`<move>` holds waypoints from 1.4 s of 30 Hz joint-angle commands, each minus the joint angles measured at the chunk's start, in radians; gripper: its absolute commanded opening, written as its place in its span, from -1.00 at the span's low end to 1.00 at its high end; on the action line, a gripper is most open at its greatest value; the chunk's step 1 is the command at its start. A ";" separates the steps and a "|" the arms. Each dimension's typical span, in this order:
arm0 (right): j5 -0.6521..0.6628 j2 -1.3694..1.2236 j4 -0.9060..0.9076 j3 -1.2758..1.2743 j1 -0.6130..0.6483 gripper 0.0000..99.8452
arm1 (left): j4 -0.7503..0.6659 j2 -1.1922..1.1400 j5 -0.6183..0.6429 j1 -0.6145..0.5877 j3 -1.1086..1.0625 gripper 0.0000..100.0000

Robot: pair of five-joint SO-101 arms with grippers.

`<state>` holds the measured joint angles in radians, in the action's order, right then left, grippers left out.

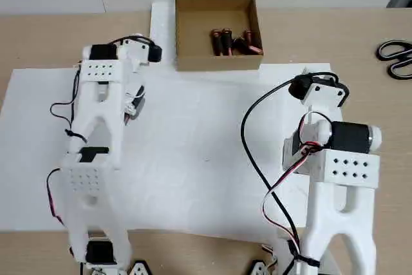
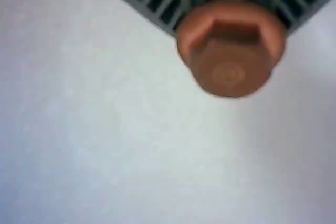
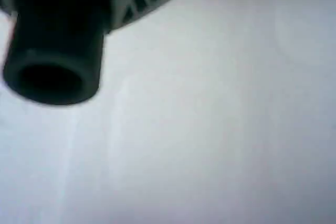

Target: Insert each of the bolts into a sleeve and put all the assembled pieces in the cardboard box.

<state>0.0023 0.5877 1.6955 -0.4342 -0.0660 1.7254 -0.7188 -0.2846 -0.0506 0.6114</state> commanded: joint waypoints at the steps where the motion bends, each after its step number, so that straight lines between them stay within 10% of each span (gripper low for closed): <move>1: 0.009 0.033 -0.005 0.005 -0.008 -1.00 | 0.029 0.040 0.009 0.032 0.030 -0.99; 18: 0.009 0.031 0.021 0.235 0.139 -1.00 | 0.028 0.591 0.017 0.186 0.028 -0.99; 42: -0.087 0.285 0.033 0.245 0.536 -1.00 | 0.026 1.109 0.361 0.176 -0.084 -0.99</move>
<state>-0.0744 0.8101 1.7200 -0.1550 0.4450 1.7346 0.2785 0.0529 0.1274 0.6068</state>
